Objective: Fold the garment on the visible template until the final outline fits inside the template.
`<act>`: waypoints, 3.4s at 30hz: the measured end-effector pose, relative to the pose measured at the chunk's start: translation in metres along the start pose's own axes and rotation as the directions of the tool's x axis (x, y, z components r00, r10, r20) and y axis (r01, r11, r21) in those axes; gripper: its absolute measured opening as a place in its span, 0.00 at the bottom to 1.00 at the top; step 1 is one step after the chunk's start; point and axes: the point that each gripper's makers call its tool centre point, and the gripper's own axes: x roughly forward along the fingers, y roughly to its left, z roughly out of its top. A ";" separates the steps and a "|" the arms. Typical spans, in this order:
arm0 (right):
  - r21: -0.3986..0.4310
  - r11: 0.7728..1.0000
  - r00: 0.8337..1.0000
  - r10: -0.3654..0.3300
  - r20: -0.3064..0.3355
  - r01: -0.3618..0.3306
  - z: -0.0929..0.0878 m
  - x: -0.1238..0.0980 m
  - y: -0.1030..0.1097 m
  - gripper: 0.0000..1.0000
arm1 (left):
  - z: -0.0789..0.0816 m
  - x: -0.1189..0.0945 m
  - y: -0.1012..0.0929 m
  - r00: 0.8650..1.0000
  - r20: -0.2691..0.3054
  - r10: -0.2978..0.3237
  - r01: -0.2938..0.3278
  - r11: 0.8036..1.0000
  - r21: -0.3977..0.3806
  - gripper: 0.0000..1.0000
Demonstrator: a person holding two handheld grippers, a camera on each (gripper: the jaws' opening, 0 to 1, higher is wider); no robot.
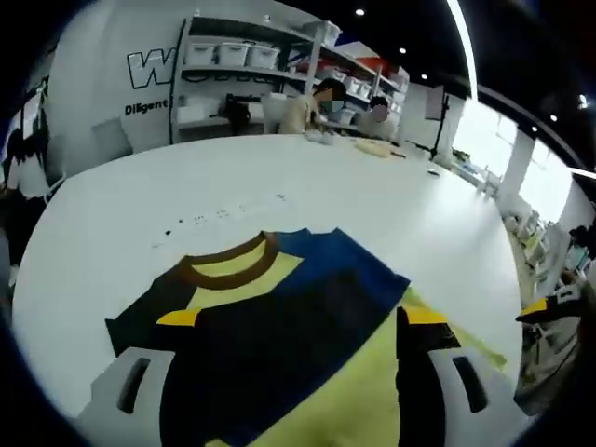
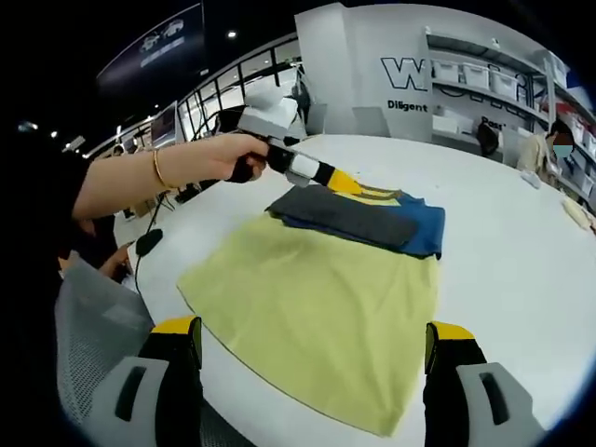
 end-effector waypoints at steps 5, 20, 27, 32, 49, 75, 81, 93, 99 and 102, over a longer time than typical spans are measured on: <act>-0.012 1.000 1.000 0.011 -0.007 -0.011 0.000 0.002 0.003 0.99 | -0.011 -0.015 0.022 0.998 -0.019 0.054 -0.054 0.998 -0.033 0.89; -0.011 1.000 1.000 0.009 -0.003 -0.010 -0.002 -0.001 0.008 0.99 | -0.055 -0.049 0.068 0.980 -0.099 0.175 -0.188 0.973 -0.137 0.70; -0.004 1.000 1.000 -0.001 0.000 0.001 -0.003 -0.002 0.007 0.99 | -0.073 -0.058 0.088 0.973 -0.116 0.199 -0.218 0.959 -0.180 0.56; 0.003 1.000 1.000 -0.011 0.003 0.011 -0.003 -0.003 0.006 0.99 | -0.084 -0.061 0.102 0.971 -0.111 0.214 -0.230 0.958 -0.172 0.41; 0.020 0.999 1.000 -0.029 0.007 0.029 -0.002 -0.005 0.002 0.99 | -0.108 -0.067 0.104 0.962 -0.146 0.232 -0.257 0.949 -0.184 0.16; 0.014 1.000 1.000 -0.026 0.001 0.026 -0.004 -0.005 0.004 0.97 | -0.114 -0.069 0.111 0.954 -0.172 0.245 -0.264 0.959 -0.099 0.00; 0.015 1.000 1.000 -0.026 0.004 0.026 -0.003 -0.006 0.004 0.98 | -0.114 -0.071 0.118 0.949 -0.193 0.248 -0.265 0.962 -0.070 0.00; 0.024 0.999 0.999 -0.030 -0.015 0.030 -0.009 -0.006 0.003 0.97 | -0.117 -0.080 0.134 0.949 -0.199 0.243 -0.268 0.958 -0.105 0.00; 0.029 0.999 0.999 -0.032 -0.025 0.033 -0.011 -0.005 0.002 0.97 | -0.118 -0.084 0.141 0.943 -0.204 0.263 -0.289 0.951 -0.109 0.00; 0.028 0.999 0.999 -0.028 -0.029 0.029 -0.012 -0.004 0.003 0.97 | -0.118 -0.084 0.141 0.945 -0.203 0.258 -0.286 0.951 -0.119 0.00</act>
